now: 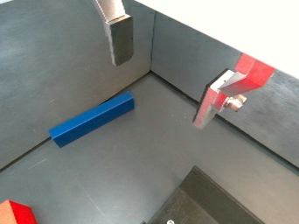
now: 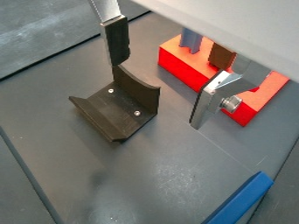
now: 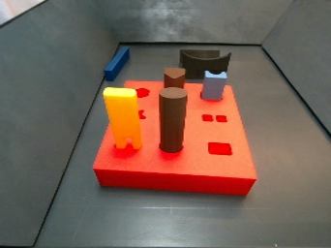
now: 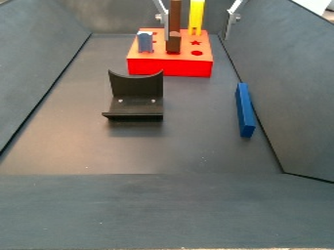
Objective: Pick up the rectangle object. Move up. Place the rectangle object on the fixture. Regrasp the rectangle object. Move to above the board. Insert the rectangle object.
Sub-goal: Pick up the rectangle object.
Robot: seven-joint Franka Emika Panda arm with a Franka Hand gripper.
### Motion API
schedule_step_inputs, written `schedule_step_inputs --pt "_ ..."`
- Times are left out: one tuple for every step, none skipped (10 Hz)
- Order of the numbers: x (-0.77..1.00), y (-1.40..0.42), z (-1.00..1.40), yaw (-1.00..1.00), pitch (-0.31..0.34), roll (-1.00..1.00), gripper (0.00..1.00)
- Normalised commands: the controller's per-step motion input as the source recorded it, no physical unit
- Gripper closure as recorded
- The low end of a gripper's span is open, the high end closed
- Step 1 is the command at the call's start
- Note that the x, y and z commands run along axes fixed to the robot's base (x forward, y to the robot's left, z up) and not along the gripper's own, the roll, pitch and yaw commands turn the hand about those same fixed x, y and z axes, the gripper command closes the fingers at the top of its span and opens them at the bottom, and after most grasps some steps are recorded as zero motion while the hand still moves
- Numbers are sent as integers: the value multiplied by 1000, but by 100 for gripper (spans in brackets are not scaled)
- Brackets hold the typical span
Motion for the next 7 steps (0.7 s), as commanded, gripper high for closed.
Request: schedule_step_inputs --pt "89 0 -103 -9 70 -16 0" --pt "0 63 -469 0 0 -227 0" --pt "-777 243 -669 -323 -133 -269 0" --pt "-871 557 -1000 -323 -10 -109 0" --pt "-877 569 -1000 -309 -6 -106 0" --pt "-803 454 -1000 -217 -14 -103 0" --pt "-191 174 -749 37 -66 -219 0"
